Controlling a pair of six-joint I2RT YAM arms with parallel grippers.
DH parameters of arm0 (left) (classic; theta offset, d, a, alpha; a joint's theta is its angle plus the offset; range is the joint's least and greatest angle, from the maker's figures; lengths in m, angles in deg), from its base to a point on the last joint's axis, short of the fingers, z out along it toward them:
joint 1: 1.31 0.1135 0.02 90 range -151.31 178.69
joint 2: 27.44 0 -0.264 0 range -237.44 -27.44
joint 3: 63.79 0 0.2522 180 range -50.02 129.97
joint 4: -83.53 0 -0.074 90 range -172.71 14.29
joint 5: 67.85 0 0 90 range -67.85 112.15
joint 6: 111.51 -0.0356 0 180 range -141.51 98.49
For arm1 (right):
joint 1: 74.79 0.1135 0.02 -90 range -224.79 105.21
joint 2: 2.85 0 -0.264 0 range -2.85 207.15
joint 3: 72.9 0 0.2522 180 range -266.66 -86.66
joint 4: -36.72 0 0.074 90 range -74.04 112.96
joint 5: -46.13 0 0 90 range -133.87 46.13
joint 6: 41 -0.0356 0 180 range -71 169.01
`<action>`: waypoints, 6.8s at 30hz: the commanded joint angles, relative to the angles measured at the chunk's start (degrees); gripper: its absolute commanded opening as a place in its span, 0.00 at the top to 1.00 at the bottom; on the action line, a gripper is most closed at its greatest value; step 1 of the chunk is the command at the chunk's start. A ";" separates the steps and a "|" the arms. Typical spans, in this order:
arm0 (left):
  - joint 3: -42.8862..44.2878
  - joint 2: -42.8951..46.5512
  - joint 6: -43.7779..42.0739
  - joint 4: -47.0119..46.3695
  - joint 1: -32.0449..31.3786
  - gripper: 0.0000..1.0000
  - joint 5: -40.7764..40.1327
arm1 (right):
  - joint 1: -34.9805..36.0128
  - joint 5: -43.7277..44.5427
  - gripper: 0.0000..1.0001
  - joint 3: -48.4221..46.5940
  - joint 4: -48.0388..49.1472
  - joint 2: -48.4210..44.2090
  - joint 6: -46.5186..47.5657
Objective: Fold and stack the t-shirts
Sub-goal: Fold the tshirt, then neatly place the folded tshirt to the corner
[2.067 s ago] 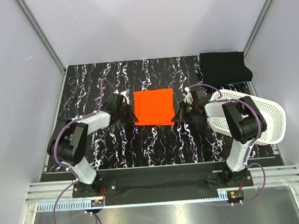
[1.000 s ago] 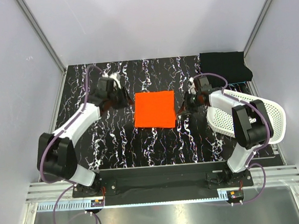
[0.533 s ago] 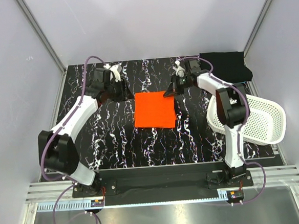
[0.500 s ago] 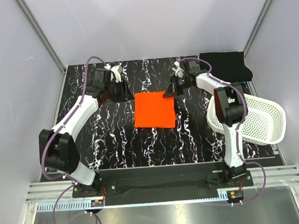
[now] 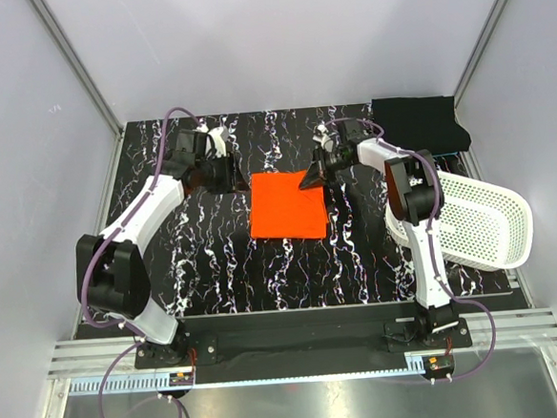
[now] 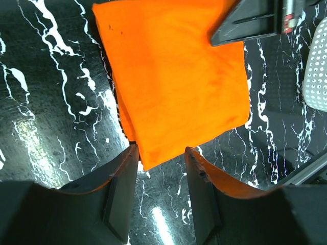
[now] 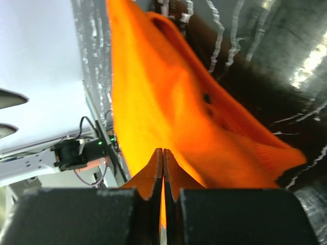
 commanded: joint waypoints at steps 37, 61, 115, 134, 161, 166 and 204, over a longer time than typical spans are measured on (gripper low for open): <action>-0.39 2.05 1.75 -3.10 6.87 0.53 7.51 | -4.16 6.76 0.99 -25.55 -19.37 3.18 5.45; -1.27 1.70 3.15 -4.60 7.92 0.53 9.18 | -2.40 8.07 1.00 -20.61 -15.94 8.87 7.75; -1.37 -18.25 6.76 -7.24 0.54 0.59 -5.94 | -5.74 20.74 0.34 -2.60 -9.62 -12.39 1.50; 10.51 -23.53 1.57 0.50 3.88 0.58 -7.96 | -3.10 17.58 0.18 -12.87 -9.35 -0.63 6.51; 6.99 -23.08 2.71 -1.78 1.60 0.57 -3.92 | -1.34 12.21 0.14 -21.65 -24.46 7.64 12.13; 5.94 -22.65 2.01 -2.93 1.68 0.57 -3.48 | -1.26 12.56 0.16 -29.83 -31.13 12.72 14.33; -6.19 15.24 -0.80 -5.74 0.98 0.54 -0.14 | 4.02 25.84 1.00 -23.07 -22.01 7.04 10.38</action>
